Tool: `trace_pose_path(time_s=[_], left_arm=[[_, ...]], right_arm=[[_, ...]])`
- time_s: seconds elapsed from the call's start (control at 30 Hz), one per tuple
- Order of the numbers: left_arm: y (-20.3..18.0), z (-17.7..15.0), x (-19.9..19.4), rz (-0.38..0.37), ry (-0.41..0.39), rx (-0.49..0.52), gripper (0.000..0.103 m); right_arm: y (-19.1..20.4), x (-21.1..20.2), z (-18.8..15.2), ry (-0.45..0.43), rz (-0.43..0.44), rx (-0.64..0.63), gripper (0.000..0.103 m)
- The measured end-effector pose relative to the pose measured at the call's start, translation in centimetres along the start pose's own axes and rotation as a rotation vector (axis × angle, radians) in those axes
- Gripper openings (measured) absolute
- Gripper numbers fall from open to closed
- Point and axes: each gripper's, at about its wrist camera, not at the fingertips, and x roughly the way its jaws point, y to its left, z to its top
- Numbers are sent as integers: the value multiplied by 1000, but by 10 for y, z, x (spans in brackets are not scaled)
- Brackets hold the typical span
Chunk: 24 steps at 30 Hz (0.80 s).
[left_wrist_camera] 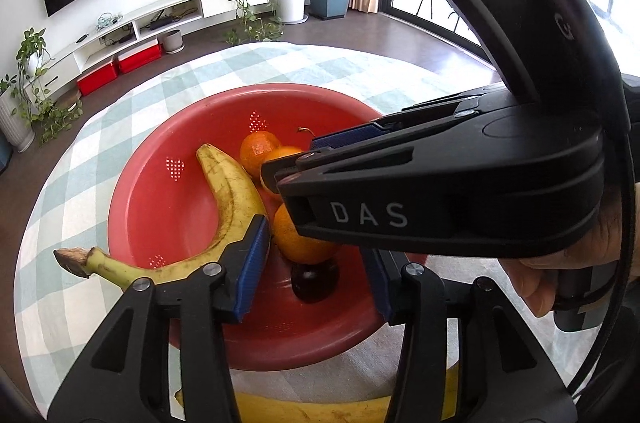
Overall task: Organize fruits
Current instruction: 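Lower the orange into the red bowl and open the left tool while the right tool releases its orange, then move the left tool to the loose banana and close on its middle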
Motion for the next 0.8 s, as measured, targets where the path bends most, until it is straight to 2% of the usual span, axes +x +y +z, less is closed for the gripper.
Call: trace_pose_path(time_s=[0.2,0.27,0.4,0.47,0.6,0.67,0.8], left_arm=[[0,-2,-10,0,-9,-4,56],[-1,-2,-16,7,-22,0,65],[0,-5,-38,27,-62,-9,76],[4,-8,-50,37,-85,-18,84],[7,-15,-72,44,-107,-15,91],[6,-22,-80,55,-103,4,95],[4,-41,-93,53,-91,21,96]], right_arm=[[-3,-11,-4,-22,2,14,41],[-2,-21,-7,-43,5,13,42],[-3,-48,-18,-106,26,29,60],[-4,-63,-28,-144,35,40,65],[-8,-88,-53,-196,66,81,75],[-8,-96,-67,-210,70,90,77],[-6,-108,-98,-223,88,112,78]])
